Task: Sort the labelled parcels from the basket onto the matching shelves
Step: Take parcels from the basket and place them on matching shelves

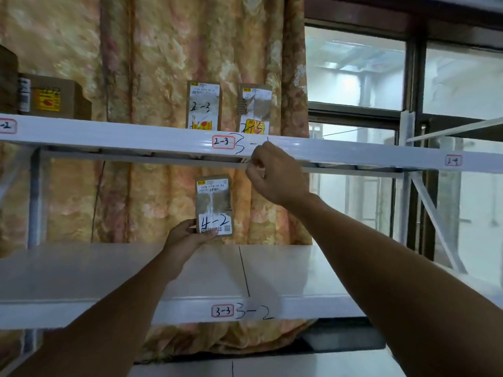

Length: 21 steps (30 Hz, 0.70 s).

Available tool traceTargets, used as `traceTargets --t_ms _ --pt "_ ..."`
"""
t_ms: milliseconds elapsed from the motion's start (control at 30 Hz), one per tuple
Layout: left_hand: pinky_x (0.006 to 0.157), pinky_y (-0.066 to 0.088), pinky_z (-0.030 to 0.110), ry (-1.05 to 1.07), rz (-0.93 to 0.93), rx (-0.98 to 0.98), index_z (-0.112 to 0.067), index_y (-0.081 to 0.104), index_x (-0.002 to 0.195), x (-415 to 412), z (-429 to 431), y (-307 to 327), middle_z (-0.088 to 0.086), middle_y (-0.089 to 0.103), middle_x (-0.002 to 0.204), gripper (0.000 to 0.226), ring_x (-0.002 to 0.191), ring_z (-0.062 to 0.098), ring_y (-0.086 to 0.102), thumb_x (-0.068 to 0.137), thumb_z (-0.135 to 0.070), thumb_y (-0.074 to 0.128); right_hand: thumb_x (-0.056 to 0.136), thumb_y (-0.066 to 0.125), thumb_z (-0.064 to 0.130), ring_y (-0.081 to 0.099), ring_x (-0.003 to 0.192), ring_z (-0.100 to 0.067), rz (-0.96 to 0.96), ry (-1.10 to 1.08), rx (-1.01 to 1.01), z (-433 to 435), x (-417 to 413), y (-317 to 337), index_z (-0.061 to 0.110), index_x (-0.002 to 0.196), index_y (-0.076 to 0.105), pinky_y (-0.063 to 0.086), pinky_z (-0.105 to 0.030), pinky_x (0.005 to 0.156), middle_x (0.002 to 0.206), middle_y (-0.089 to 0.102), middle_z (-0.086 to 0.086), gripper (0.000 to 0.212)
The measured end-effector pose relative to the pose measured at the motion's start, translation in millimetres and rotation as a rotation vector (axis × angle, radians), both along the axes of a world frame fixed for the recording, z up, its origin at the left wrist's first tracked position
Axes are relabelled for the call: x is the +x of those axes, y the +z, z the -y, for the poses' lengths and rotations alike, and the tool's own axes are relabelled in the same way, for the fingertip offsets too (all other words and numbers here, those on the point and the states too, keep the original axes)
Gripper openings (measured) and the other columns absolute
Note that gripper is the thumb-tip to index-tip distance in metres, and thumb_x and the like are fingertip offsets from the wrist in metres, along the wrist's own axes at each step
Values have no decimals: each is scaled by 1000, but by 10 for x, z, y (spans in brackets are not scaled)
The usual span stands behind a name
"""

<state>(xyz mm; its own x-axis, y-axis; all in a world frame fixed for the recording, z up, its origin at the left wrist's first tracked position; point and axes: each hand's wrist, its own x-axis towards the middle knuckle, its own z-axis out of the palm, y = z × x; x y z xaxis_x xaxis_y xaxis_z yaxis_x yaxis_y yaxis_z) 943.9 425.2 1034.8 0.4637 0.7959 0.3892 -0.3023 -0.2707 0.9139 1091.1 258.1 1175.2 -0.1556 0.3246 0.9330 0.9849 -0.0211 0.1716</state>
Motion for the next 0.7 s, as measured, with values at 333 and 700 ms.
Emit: traceTargets --t_ms 333,700 --pt "99 56 40 -22 -4 -7 -9 71 107 -168 900 49 7 78 104 39 103 25 74 73 -7 89 91 77 28 64 110 -28 -826 240 -570 472 -211 -719 9 138 47 60 -47 91 132 60 -9 58" --pt "104 50 36 -117 -77 -64 -11 75 108 -329 2356 -103 4 75 115 16 105 16 69 92 -10 73 88 75 -5 65 101 -30 -1162 542 -434 1816 -144 -1073 3 115 59 61 -27 66 113 61 -13 33"
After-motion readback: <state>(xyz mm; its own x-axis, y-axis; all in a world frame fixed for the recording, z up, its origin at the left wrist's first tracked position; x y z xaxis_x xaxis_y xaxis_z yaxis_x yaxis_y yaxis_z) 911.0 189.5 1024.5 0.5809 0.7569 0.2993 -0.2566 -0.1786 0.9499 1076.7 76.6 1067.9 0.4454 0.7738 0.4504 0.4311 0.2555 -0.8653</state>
